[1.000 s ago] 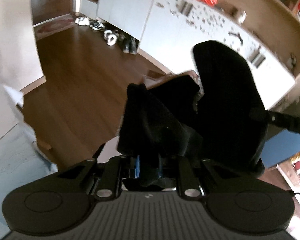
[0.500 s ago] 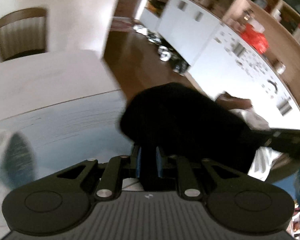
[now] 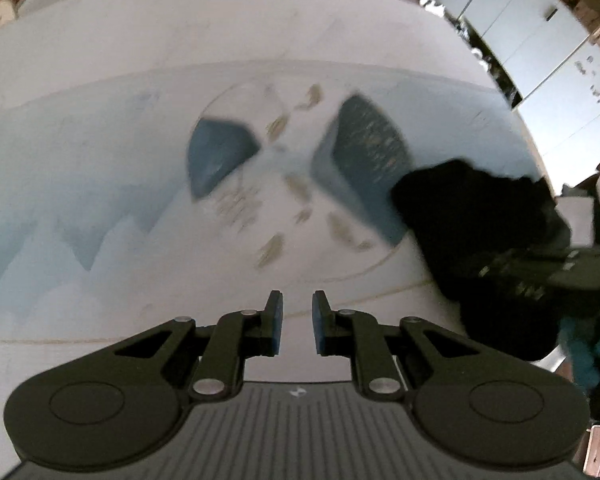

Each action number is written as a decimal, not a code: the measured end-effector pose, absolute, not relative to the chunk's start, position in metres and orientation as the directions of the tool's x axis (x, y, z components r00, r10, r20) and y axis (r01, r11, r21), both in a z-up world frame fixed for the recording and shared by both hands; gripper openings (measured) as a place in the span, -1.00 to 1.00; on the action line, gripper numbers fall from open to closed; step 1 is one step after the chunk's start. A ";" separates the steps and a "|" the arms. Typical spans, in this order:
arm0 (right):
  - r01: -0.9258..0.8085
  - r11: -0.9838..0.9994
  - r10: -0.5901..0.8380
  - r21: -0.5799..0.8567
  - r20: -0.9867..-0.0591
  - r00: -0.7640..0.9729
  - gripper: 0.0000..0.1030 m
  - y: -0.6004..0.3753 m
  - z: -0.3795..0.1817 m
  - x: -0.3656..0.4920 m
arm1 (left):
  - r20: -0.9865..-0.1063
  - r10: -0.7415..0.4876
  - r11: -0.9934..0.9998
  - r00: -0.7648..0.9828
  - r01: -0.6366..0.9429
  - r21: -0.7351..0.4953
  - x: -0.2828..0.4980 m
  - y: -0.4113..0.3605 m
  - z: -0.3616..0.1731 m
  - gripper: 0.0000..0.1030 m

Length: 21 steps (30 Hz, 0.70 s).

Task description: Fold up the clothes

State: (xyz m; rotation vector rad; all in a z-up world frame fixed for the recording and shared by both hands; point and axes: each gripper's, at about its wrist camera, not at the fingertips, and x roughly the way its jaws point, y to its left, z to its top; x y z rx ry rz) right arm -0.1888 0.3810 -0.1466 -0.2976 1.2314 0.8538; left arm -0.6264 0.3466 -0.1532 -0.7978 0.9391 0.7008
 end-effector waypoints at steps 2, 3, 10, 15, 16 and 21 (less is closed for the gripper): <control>-0.713 0.659 0.411 0.240 -0.909 0.074 1.00 0.378 -0.141 -0.189 | -0.892 0.154 0.530 0.424 -0.798 -0.288 -0.629 0.348 -0.162 -0.72; -0.719 0.652 0.416 0.242 -0.907 0.071 1.00 0.376 -0.139 -0.188 | -0.890 0.147 0.532 0.431 -0.794 -0.296 -0.628 0.348 -0.164 -0.72; -0.769 0.596 0.435 0.232 -0.898 0.065 1.00 0.346 -0.122 -0.162 | -0.848 0.122 0.542 0.515 -0.750 -0.378 -0.612 0.345 -0.173 0.27; -0.762 0.603 0.418 0.235 -0.907 0.052 1.00 0.315 -0.133 -0.123 | -0.812 0.120 0.524 0.571 -0.731 -0.437 -0.595 0.333 -0.167 0.38; -0.761 0.604 0.415 0.235 -0.908 0.049 1.00 0.309 -0.135 -0.115 | -0.809 0.121 0.529 0.575 -0.727 -0.437 -0.590 0.330 -0.165 0.38; -0.753 0.604 0.411 0.261 -0.912 0.013 1.00 0.287 -0.151 -0.079 | -0.802 0.139 0.510 0.580 -0.736 -0.444 -0.575 0.315 -0.156 0.38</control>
